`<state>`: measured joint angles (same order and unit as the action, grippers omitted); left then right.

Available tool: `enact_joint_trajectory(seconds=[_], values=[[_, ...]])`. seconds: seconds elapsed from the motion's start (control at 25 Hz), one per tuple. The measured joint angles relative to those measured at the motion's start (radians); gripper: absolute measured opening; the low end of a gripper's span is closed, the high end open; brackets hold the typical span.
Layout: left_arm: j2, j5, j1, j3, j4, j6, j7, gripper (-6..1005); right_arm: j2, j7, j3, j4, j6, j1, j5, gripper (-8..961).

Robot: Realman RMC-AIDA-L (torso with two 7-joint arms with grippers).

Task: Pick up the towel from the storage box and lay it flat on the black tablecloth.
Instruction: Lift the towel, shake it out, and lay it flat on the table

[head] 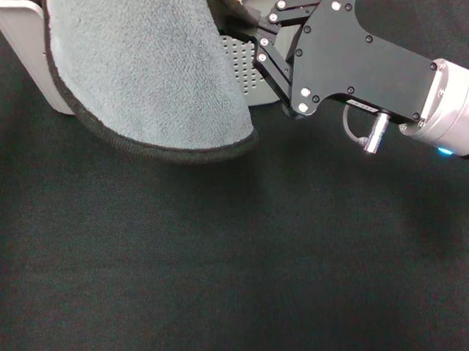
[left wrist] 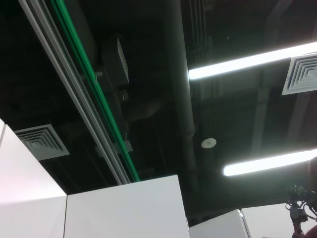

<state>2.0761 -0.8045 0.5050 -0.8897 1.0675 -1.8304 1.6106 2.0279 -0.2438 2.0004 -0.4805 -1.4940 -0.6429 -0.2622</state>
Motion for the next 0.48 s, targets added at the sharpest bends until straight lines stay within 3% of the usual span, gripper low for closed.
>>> enact_joint_trajectory(seconds=[0.24, 0.48], values=[[0.0, -0.004, -0.018, 0.0, -0.06, -0.013, -0.019, 35, 0.0, -0.001, -0.001, -0.02, 0.001, 0.031, 0.0, 7], [-0.02, -0.094, -0.04, 0.003, -0.214, -0.051, -0.107, 38, -0.006, -0.004, -0.006, -0.126, 0.005, 0.126, -0.007, 9]])
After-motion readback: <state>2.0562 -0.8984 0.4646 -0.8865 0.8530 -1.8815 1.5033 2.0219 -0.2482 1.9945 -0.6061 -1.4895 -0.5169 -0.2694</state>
